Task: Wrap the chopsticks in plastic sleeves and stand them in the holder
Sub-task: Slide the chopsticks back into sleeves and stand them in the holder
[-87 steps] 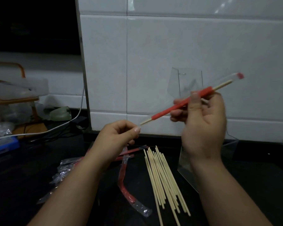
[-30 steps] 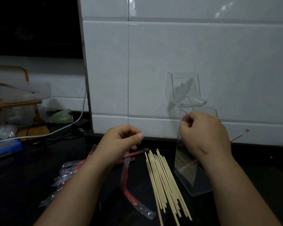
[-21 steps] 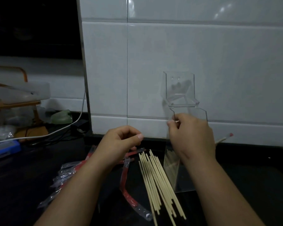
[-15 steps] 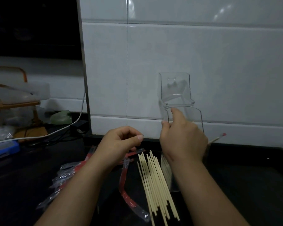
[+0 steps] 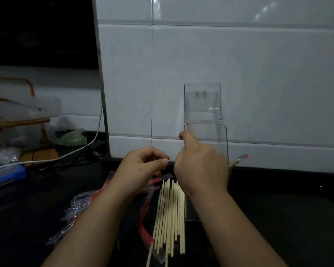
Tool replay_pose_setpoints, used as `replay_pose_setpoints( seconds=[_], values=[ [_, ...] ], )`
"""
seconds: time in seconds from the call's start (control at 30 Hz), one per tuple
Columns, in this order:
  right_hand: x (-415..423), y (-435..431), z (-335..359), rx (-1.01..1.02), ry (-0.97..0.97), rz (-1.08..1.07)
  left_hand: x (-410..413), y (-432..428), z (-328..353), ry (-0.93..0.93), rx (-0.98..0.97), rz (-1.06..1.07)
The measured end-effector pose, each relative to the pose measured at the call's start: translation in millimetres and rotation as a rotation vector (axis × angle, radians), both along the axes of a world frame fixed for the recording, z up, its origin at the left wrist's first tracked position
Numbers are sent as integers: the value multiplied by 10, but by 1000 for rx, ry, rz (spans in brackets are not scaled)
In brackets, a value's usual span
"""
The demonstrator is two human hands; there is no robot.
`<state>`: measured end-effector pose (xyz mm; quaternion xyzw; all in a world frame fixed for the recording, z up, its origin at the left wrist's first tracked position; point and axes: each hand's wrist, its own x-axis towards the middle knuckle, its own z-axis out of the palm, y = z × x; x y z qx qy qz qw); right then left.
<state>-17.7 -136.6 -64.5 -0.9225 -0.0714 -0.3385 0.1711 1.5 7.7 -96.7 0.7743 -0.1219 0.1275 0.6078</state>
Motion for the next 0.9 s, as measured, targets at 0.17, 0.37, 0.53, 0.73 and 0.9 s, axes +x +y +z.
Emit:
replay_pose_setpoints(
  seconds=[0.17,0.37,0.53,0.73,0.9],
  values=[
    [4,-5,-45,40,-69,2,4,19,-9,6,39,53],
    [20,-62,-69,41,-95,-28,34,51,-44,92,99,136],
    [47,-90,-100,32,-128,-48,144,126,-149,140,321,247],
    [107,-108,-192,28,-452,87,161,193,-170,123,792,398],
    [-32,125,-211,-42,-273,510,165,166,-147,237,1003,288]
  ],
)
